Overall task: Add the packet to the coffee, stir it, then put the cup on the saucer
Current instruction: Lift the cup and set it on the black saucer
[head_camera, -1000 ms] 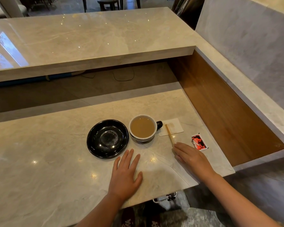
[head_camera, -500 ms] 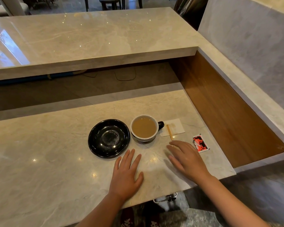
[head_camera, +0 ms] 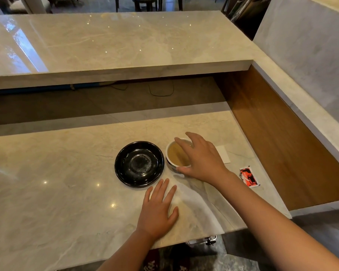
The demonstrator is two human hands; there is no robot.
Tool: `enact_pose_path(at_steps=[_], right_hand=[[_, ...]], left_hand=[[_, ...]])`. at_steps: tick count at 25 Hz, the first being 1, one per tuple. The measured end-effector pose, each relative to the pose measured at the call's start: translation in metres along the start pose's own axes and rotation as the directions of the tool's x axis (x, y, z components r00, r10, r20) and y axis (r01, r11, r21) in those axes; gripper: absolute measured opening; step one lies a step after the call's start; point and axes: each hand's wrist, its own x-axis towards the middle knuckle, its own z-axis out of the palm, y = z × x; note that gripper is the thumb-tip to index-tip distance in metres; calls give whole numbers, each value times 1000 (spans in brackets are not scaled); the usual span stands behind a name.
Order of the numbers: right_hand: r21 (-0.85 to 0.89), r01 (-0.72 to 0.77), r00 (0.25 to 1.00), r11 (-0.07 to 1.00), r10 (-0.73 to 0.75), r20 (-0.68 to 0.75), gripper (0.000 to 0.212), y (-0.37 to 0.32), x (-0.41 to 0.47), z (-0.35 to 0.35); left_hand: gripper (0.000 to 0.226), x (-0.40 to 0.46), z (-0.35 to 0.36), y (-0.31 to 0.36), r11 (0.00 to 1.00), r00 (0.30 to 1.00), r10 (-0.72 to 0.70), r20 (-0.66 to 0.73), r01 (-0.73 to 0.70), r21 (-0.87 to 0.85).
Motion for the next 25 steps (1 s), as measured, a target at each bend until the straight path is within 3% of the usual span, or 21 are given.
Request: enact_pose_path(at_steps=[4,8,25], right_hand=[[-106,-22,969,994,47,244,104,5,31,3],[-181,16,934,983,50,353,112,12,47,3],[-124,87,941,988,-41,336,107,11,55,9]], left_hand=[[61,0,-2,2,1000,1000,-15,7,15,10],[61,-1,-3,2,1000,1000,-21,15,21,7],[59,0,0,1,1000,1000,-20,15,20,24]])
